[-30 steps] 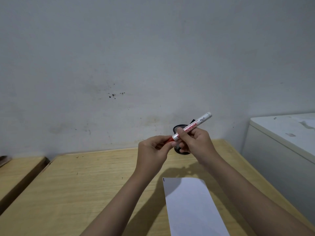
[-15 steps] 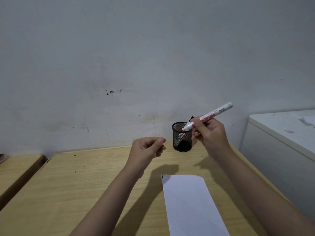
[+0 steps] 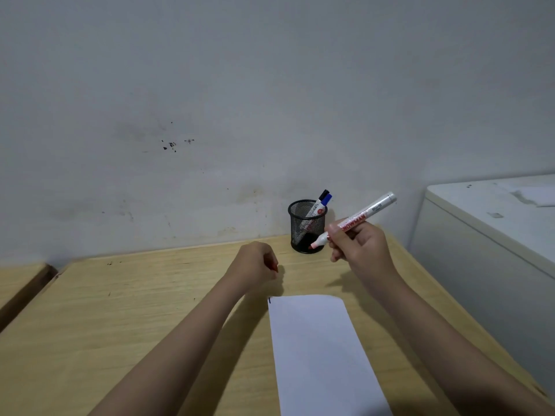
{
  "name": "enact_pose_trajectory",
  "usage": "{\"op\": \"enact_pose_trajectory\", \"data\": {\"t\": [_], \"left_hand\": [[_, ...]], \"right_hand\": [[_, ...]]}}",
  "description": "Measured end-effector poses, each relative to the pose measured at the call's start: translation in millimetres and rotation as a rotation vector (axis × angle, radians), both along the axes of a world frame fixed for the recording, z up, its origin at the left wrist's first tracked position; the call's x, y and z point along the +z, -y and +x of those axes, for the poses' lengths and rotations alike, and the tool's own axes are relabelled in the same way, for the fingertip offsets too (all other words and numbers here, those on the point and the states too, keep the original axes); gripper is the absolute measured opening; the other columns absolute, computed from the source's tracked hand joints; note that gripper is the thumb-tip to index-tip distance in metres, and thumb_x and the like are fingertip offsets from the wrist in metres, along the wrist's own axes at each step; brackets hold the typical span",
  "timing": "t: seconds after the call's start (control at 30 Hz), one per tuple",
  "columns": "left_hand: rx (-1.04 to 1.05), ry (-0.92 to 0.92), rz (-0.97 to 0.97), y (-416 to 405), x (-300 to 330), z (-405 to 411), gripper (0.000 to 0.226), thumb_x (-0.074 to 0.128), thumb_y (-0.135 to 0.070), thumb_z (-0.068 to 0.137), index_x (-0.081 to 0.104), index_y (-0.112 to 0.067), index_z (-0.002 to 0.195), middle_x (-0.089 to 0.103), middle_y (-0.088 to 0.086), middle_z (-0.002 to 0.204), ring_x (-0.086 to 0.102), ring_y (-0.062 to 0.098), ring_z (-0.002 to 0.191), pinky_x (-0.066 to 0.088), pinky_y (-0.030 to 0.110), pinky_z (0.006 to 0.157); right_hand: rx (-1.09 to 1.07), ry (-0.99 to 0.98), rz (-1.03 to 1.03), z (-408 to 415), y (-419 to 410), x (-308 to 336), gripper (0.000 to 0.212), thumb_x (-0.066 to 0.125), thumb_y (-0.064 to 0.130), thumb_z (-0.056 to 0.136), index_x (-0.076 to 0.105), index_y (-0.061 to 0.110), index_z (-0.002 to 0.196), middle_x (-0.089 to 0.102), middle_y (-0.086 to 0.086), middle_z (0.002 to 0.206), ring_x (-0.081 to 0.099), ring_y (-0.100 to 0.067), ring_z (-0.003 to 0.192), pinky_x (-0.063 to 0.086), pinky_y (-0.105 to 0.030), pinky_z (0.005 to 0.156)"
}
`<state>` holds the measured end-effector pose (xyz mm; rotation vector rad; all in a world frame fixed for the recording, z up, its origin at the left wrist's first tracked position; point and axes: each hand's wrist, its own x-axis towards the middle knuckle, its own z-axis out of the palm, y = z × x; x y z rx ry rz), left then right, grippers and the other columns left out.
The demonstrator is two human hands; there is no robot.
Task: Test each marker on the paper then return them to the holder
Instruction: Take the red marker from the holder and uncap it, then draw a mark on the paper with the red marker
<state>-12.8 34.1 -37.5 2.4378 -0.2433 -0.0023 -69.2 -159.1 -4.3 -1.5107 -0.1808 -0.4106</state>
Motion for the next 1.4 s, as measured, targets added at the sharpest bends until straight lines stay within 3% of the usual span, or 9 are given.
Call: {"op": "enact_pose_trajectory", "data": {"t": [0.2,0.33,0.47,0.6,0.73,0.83,0.93,1.13,1.4], "left_hand": [[0.01,-0.141,-0.044,1.9,-18.9,4.4,0.022,0.074,0.003,0.063,0.066,-0.017,0.062,0.07,0.001,0.075,0.065,0.014,0.068,0.054,0.017,0.06],[0.043,-0.207,-0.154,-4.3,-27.4,5.7,0.025,0.075,0.004,0.066,0.072,-0.007,0.089,0.066,0.004,0.075,0.065,0.016,0.068,0.054,0.019,0.062],[0.091,-0.252,-0.269,-14.6,-25.7,3.2,0.03,0.064,0.002,0.077,0.062,-0.005,0.106,0.069,0.011,0.085,0.07,0.02,0.081,0.057,0.033,0.077],[0.105,-0.169,-0.36,-23.4,-15.4,-23.2,0.022,0.062,-0.006,0.083,0.063,-0.01,0.105,0.07,0.001,0.081,0.066,0.005,0.07,0.049,0.015,0.065],[0.023,-0.138,-0.215,-27.4,-15.9,-58.4,0.034,0.08,-0.034,0.067,0.066,-0.027,0.098,0.067,-0.008,0.094,0.062,0.009,0.085,0.047,0.019,0.071],[-0.018,-0.102,-0.026,-30.5,-24.9,-67.9,0.042,0.079,-0.045,0.061,0.063,-0.034,0.098,0.062,-0.017,0.099,0.057,0.005,0.093,0.048,0.03,0.084],[-0.049,-0.043,0.116,-32.6,-33.0,-70.5,0.043,0.075,-0.05,0.064,0.061,-0.036,0.102,0.06,-0.015,0.104,0.052,0.007,0.097,0.041,0.04,0.094],[-0.002,0.021,0.143,-36.5,-42.6,-69.7,0.048,0.072,-0.059,0.061,0.06,-0.038,0.102,0.052,-0.015,0.101,0.046,0.009,0.101,0.03,0.035,0.092],[-0.009,0.053,0.093,-41.1,-50.0,-70.3,0.047,0.073,-0.063,0.058,0.06,-0.04,0.097,0.051,-0.02,0.097,0.045,0.006,0.098,0.026,0.033,0.088]], "right_hand": [[0.018,-0.054,-0.025,3.3,-1.5,-16.5,0.015,0.064,0.013,0.086,0.064,0.009,0.071,0.059,0.006,0.05,0.05,-0.01,0.043,0.047,-0.025,0.048],[0.043,-0.069,-0.029,3.2,-5.8,-21.5,0.014,0.064,0.011,0.086,0.064,0.01,0.072,0.059,0.007,0.049,0.049,-0.008,0.042,0.046,-0.02,0.047],[0.062,-0.076,-0.014,2.5,-9.1,-22.6,0.011,0.065,0.011,0.085,0.066,0.009,0.074,0.059,0.006,0.051,0.05,-0.008,0.044,0.048,-0.02,0.047],[0.035,-0.089,0.037,1.0,-10.4,-25.2,0.009,0.068,0.012,0.082,0.068,0.005,0.077,0.062,0.005,0.052,0.053,-0.011,0.045,0.053,-0.025,0.05],[0.055,-0.125,0.105,-0.8,-19.2,-29.5,0.005,0.071,0.007,0.08,0.068,0.004,0.078,0.061,0.0,0.056,0.056,-0.011,0.049,0.057,-0.027,0.052],[0.073,-0.206,0.087,-2.7,-31.6,-34.8,0.008,0.072,0.009,0.079,0.067,0.013,0.074,0.065,-0.001,0.06,0.061,-0.012,0.053,0.056,-0.029,0.053],[0.076,-0.332,0.065,-4.6,-46.6,-42.8,0.006,0.072,0.013,0.079,0.066,0.015,0.078,0.07,-0.008,0.072,0.067,-0.017,0.061,0.055,-0.029,0.052],[0.037,-0.518,0.127,-2.3,-67.2,-63.3,0.005,0.069,0.008,0.08,0.066,0.011,0.08,0.072,-0.007,0.077,0.071,-0.014,0.07,0.06,-0.031,0.064],[0.072,-0.461,0.078,-5.7,-64.3,-82.2,0.003,0.067,0.006,0.081,0.064,0.006,0.081,0.073,-0.011,0.075,0.071,-0.016,0.066,0.058,-0.031,0.062]]}}
